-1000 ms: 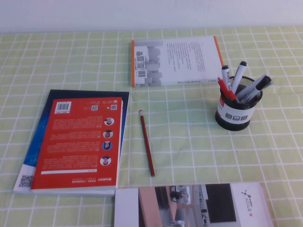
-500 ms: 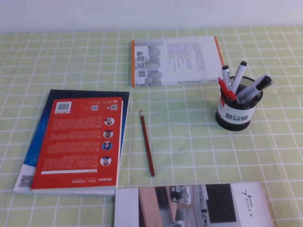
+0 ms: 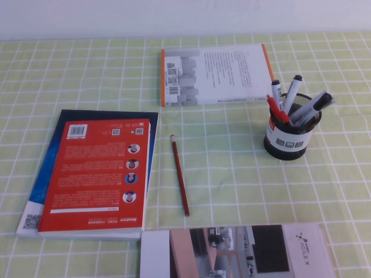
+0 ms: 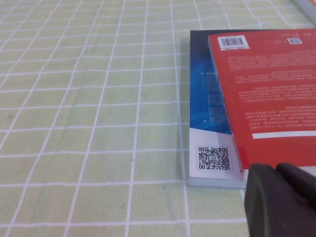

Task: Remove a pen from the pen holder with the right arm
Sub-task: 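Take a marker out of the pen holder and lay it on the table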

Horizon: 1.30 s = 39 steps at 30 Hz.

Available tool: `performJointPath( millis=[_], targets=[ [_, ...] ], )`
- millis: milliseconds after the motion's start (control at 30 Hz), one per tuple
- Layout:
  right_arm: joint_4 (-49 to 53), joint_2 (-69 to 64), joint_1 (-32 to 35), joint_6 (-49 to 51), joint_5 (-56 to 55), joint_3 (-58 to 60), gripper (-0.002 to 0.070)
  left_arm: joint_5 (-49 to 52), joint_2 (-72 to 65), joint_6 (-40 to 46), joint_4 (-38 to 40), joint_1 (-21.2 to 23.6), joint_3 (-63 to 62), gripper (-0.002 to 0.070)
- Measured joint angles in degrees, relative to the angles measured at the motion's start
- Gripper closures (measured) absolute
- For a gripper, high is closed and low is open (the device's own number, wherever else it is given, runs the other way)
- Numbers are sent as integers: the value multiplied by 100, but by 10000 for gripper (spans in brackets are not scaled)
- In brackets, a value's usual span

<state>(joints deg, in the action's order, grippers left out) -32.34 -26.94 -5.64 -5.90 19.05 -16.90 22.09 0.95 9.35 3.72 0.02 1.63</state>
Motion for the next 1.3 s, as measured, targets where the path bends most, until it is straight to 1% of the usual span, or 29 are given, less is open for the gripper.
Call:
performJointPath(
  millis=[200,333,467,567,667,733,800,867,933,1033,1133,1233,1300],
  targets=[
    [103,-1513,0,-919,285,-895,688,0,0,0,0,0,0,680],
    [346,-2402,-170,-1101,272,-1439,689,0,0,0,0,0,0,680],
    [783,-3187,-942,-1106,-79,-1836,689,0,0,0,0,0,0,680],
    [1119,-3769,-1635,-1119,-601,-2074,689,0,0,0,0,0,0,680],
    [1401,-4276,-2127,-1150,-1225,-2196,682,0,0,0,0,0,0,680],
    [1607,-4603,-2339,-1161,-1659,-2207,659,0,0,0,0,0,0,680],
    [1848,-4877,-2480,-1173,-2129,-2207,613,0,0,0,0,0,0,680],
    [2134,-5085,-2538,-1186,-2526,-2207,556,0,0,0,0,0,0,680],
    [2356,-5272,-2563,-1186,-2963,-2207,481,0,0,0,0,0,0,680],
    [2547,-5441,-2573,-1186,-3796,-2081,400,0,0,0,0,0,0,680],
    [2636,-5495,-2573,-1299,-4802,-1690,372,0,0,0,0,0,0,680],
    [2651,-5495,-2573,-1622,-5885,-1219,365,0,0,0,0,0,0,680],
    [2651,-5495,-2573,-1797,-6403,-982,363,0,0,0,0,0,0,680]
  ],
)
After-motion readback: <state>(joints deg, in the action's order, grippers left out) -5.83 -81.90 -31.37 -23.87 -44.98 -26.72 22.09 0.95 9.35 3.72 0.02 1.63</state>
